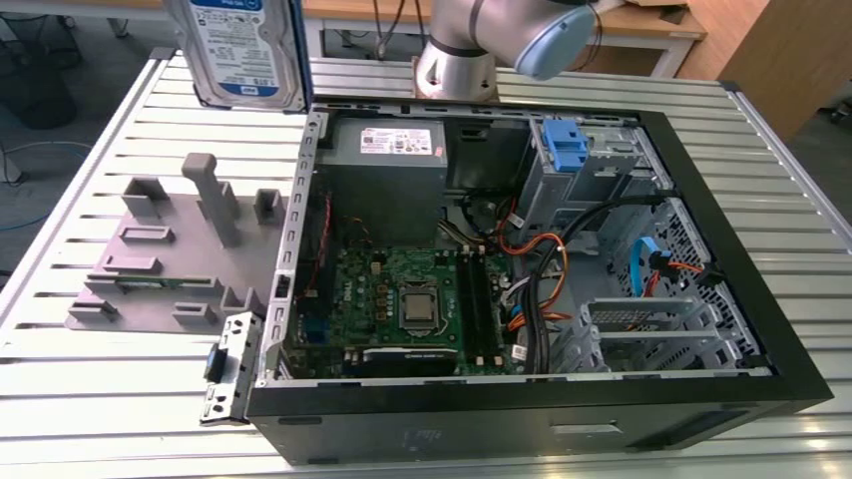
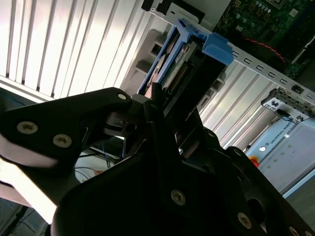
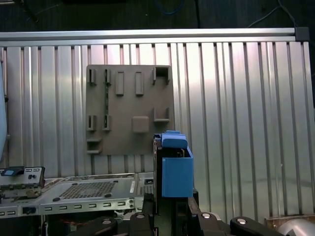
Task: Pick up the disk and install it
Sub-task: 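Pick up the disk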
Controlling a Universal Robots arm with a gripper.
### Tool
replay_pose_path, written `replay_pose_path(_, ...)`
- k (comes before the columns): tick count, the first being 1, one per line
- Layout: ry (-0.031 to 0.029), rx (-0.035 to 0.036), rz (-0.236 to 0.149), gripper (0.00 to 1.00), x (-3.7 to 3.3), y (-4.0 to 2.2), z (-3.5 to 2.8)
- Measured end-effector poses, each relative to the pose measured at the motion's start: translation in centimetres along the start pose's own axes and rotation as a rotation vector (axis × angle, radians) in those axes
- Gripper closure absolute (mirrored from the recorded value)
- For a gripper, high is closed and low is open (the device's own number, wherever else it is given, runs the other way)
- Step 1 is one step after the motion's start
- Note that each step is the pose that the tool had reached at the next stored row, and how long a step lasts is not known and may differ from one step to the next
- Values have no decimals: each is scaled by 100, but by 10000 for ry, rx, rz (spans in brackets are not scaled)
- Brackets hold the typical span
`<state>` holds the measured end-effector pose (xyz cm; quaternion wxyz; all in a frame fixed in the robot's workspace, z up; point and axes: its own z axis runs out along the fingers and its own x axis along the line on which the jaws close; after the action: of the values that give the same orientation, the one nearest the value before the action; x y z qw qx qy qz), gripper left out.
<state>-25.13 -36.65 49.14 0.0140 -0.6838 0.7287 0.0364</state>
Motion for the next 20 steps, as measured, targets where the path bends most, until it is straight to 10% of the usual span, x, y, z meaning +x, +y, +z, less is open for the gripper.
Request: replay_pose_path(20,0,0,1,65,-41,-588,-11)
